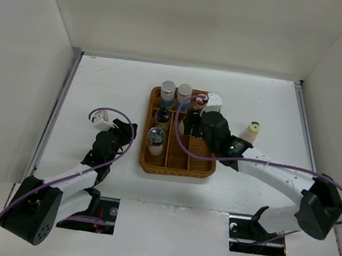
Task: Organize the condiment bottles
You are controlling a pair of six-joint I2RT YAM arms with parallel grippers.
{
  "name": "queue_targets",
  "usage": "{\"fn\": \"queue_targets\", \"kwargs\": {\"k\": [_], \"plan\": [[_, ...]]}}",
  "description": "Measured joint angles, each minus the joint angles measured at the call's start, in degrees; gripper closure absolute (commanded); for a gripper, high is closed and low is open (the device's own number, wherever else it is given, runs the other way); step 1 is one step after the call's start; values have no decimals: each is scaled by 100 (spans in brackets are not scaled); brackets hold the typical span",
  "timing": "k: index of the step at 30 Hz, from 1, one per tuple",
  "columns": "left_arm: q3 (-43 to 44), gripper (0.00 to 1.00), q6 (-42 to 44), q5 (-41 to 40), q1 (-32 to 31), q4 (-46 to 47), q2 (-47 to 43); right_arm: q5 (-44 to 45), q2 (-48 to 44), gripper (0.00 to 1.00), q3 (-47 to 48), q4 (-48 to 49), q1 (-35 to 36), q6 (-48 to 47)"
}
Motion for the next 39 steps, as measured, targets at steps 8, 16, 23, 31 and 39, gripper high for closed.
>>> {"fn": "queue_targets", "kwargs": {"k": [8, 16, 23, 31, 39], "plan": [[0, 58, -13, -2, 37, 0, 0, -179, 901, 52, 328, 313, -138, -44], [0, 58, -15, 0, 37, 0, 35, -210, 1646, 51, 612, 481, -227, -50], [0, 58, -13, 2, 37, 0, 35, -50, 2159, 32, 756, 603, -225, -90], [0, 58, -13, 4, 22, 2, 59, 140, 2092, 10, 817, 754, -227, -87], [0, 58, -13, 46, 22, 2, 96, 181, 424, 47, -151, 872, -730, 96]]}}
